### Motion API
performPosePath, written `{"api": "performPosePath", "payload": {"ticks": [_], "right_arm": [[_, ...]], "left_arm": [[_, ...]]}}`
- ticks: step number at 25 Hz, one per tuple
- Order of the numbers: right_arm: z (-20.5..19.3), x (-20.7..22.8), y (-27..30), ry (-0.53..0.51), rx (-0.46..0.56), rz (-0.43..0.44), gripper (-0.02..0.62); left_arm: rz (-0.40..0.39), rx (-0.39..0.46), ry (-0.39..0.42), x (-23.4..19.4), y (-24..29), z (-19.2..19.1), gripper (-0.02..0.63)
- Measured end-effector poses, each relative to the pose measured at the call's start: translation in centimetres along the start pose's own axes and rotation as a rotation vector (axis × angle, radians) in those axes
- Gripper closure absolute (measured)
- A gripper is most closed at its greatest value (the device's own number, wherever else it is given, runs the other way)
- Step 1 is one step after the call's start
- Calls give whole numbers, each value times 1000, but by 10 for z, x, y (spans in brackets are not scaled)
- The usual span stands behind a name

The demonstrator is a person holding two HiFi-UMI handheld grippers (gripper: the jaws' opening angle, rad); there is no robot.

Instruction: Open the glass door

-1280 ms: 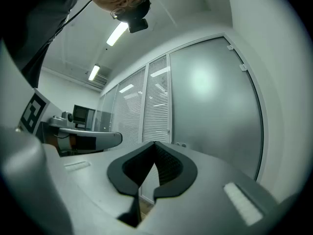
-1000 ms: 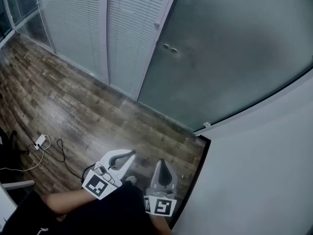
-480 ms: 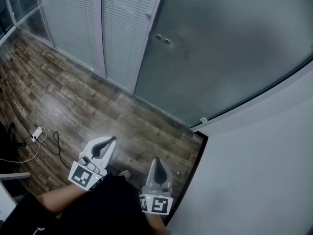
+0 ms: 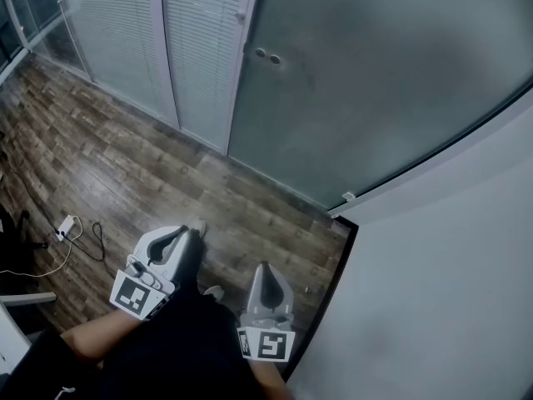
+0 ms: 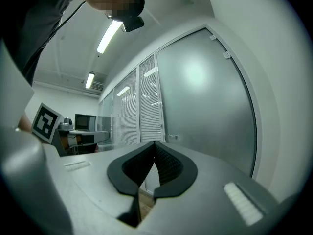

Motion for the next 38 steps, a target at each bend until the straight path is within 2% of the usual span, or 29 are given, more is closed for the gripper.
{"api": "performPosePath", "payload": {"ticks": [4,12,18,23,28,38], "right_arm": [[3,5,5,-31,6,-23,594],[5,28,49,-47,-31,-49,594],[14,40,102,-44,-49,-46,594],[24,48,153,-71,-60,-42,594],[29,42,196,-95,-71,-20,594],[35,28,292,-99,-59,-35,594]], "left_arm": [[-42,-38,-5,6,12,-11,608],[-127,-1,-34,-15,69,-18,608],[-120,-7,-36,-50,112,-21,607],[-109,-1,-73,-85,145,-18,608],[-119,3,-87,-117,171,-12,608],[-164,20,-106,-189,223,-2,607]]}}
Point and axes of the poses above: the fingertips, and each gripper's own axes: y forward along the fingers, x to its right, z out of its top, the point moved 10 cm from there along -y, backward along the fingers, and after that the axes turned 3 degrees about x, right-handed, at the moved point
